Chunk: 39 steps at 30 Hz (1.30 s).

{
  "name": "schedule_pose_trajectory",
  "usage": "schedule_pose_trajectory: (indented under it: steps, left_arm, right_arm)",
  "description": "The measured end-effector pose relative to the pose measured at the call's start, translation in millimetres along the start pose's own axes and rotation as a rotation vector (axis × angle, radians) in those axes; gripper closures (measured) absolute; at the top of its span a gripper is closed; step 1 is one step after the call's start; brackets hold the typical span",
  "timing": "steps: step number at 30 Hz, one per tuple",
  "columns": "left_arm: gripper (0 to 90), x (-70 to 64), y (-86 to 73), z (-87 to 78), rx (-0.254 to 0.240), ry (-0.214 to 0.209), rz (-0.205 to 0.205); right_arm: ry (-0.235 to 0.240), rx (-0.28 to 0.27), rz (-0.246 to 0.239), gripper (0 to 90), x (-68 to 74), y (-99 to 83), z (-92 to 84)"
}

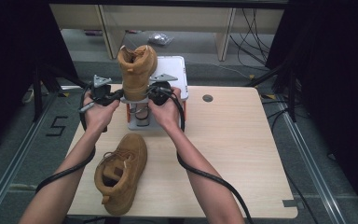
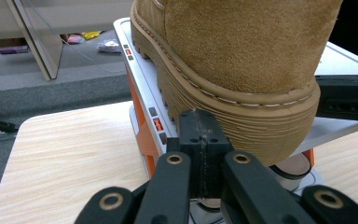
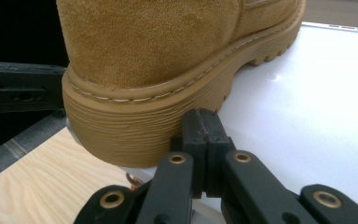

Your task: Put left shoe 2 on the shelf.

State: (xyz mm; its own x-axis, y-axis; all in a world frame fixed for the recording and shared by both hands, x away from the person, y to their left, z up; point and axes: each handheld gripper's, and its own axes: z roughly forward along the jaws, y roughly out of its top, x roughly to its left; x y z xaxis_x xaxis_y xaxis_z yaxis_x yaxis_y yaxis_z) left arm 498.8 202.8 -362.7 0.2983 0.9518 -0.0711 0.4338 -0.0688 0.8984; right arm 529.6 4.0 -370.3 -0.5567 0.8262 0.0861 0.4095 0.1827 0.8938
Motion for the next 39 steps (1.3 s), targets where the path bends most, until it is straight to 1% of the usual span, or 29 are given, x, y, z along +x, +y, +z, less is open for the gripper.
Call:
schedule_pose_trajectory:
  steps: [2,3,4,5,7,9,10,11,12,13,18,19,20,21,22,23,24,25,26,27,29,30,32,33,34,36,37,38,39]
  left_arm:
    - [89.8,0.0,0.2,0.8,-0.001,0.000,-0.002]
    - [89.8,-0.4,0.2,1.1,-0.002,0.004,0.000]
    - [89.8,-0.9,0.1,1.3,-0.003,0.010,0.006]
    - [89.8,-1.2,0.0,1.6,-0.004,0.013,0.011]
    - [89.8,-0.9,0.6,2.0,-0.003,0.013,0.008]
    - [89.8,-0.2,1.2,2.8,0.000,0.016,0.008]
    - [89.7,0.3,1.4,3.1,0.000,0.016,0.009]
    - [89.8,1.2,1.6,3.6,0.000,0.017,0.010]
    - [89.7,1.4,1.7,3.8,0.000,0.019,0.013]
    - [89.7,1.6,1.9,3.9,0.000,0.019,0.014]
    - [89.0,2.4,2.1,4.0,0.003,0.015,0.017]
    - [87.1,3.4,1.6,3.8,-0.002,0.017,0.013]
    - [82.8,4.4,1.4,3.5,-0.001,0.017,0.010]
    - [79.4,5.7,1.4,2.4,0.004,0.015,0.002]
    - [76.4,6.4,1.4,1.4,0.004,0.014,-0.002]
    - [74.1,7.2,1.4,-0.9,-0.004,0.022,0.003]
    - [71.7,7.2,1.4,-2.6,-0.008,0.029,0.008]
    - [69.5,7.5,1.4,-4.8,-0.013,0.032,0.009]
    - [67.2,7.8,1.2,-7.0,-0.021,0.031,0.001]
    - [65.0,8.4,1.1,-10.1,-0.030,0.033,0.003]
    - [60.3,9.8,0.8,-15.7,-0.042,0.031,0.005]
    - [57.4,10.7,0.4,-18.8,-0.046,0.029,0.004]
    - [54.0,12.3,-1.1,-24.2,-0.052,0.023,0.003]
    - [52.3,13.5,-2.6,-27.9,-0.065,0.019,0.002]
    - [50.1,14.1,-3.6,-31.6,-0.062,0.023,0.002]
    - [44.6,15.7,-5.9,-36.8,-0.073,0.030,-0.006]
    - [42.4,16.6,-7.4,-39.6,-0.073,0.033,-0.005]
    - [40.3,17.5,-9.8,-42.4,-0.071,0.030,-0.005]
    - [38.9,18.0,-12.1,-44.7,-0.066,0.029,-0.004]
  right_arm:
    - [-0.005,0.003,-0.003,90.0,-0.2,0.5,1.0]
    - [-0.006,0.006,0.003,90.0,-0.3,0.7,1.5]
    - [-0.012,0.006,-0.007,90.0,-0.9,1.1,1.9]
    - [-0.014,0.010,0.002,90.0,-0.1,1.1,1.8]
    - [-0.018,0.008,-0.009,90.0,-0.6,1.8,3.0]
    - [-0.018,0.005,-0.005,90.0,-0.1,2.3,3.8]
    - [-0.025,0.000,-0.022,90.0,-0.6,2.6,5.1]
    - [-0.028,0.010,-0.014,90.0,-0.3,3.2,4.3]
    - [-0.024,0.008,-0.005,90.0,0.6,3.1,5.7]
    - [-0.027,0.005,-0.013,90.0,0.4,3.1,6.2]
    - [-0.032,0.011,-0.022,90.0,0.4,3.7,6.3]
    - [-0.032,0.013,-0.022,90.0,0.2,3.4,5.9]
    - [-0.030,0.008,-0.030,88.7,-1.7,2.7,5.9]
    - [-0.026,0.014,-0.012,86.5,-1.6,2.5,5.2]
    - [-0.018,0.011,-0.015,84.5,-3.2,2.7,4.7]
    - [-0.020,0.018,-0.010,83.3,-3.4,2.8,3.9]
    - [-0.026,0.017,-0.015,82.1,-3.8,3.4,1.5]
    - [-0.024,0.008,-0.017,80.7,-3.9,3.6,0.7]
    - [-0.023,0.019,-0.015,78.7,-3.8,4.5,-2.4]
    - [-0.015,0.009,-0.017,76.6,-4.3,4.7,-3.8]
    - [-0.009,0.018,-0.008,72.5,-3.7,5.2,-10.1]
    - [-0.006,0.015,-0.013,69.3,-3.4,5.1,-14.6]
    - [0.010,0.023,-0.010,65.8,-2.2,4.4,-21.7]
    - [0.003,0.020,-0.016,64.0,-1.6,3.8,-26.6]
    - [0.010,0.017,-0.028,62.2,-1.3,2.9,-31.8]
    - [0.015,0.020,-0.021,58.9,0.0,2.3,-40.1]
    - [0.026,0.011,-0.034,57.4,-0.2,1.6,-43.6]
    - [0.028,0.010,-0.031,56.1,0.9,0.6,-47.7]
    - [0.035,0.025,-0.037,54.5,1.9,-0.9,-53.2]
